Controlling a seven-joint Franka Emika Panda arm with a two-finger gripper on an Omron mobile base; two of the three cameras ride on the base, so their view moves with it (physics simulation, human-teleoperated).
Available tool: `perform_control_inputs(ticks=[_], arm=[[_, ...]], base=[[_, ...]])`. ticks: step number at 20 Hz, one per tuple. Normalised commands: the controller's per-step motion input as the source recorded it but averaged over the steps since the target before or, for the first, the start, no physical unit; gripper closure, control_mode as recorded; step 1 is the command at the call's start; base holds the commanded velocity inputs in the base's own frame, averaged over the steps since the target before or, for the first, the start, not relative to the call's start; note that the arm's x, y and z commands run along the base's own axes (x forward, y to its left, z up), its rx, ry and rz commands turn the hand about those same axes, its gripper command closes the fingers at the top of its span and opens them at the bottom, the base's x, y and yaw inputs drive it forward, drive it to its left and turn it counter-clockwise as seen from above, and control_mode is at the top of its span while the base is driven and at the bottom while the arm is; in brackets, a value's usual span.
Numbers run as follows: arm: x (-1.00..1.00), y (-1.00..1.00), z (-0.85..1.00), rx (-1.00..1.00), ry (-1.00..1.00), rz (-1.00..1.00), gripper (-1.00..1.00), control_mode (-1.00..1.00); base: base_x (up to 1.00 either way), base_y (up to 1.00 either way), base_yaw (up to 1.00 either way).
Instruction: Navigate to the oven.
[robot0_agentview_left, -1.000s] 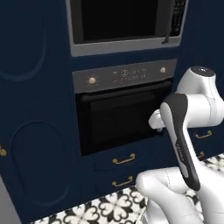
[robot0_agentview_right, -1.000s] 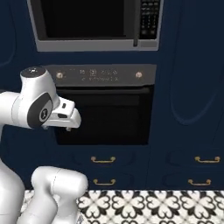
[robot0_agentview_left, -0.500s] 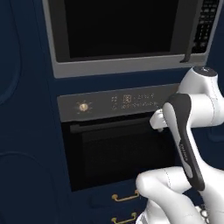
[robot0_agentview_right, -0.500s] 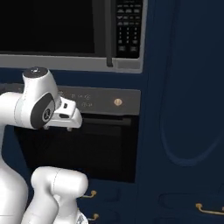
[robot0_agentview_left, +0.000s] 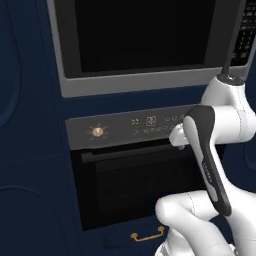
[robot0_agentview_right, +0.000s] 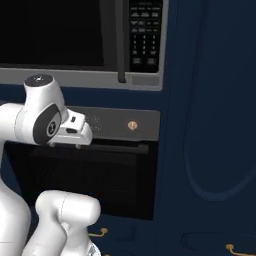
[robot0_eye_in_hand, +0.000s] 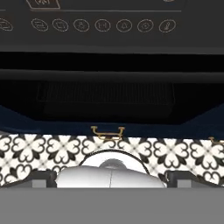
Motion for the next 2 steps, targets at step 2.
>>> perform_control_inputs(ticks=[2], arm=[[0.0,0.0,0.0,0.0,0.0,0.0,-1.0,1.0]], base=[[0.0,0.0,0.0]])
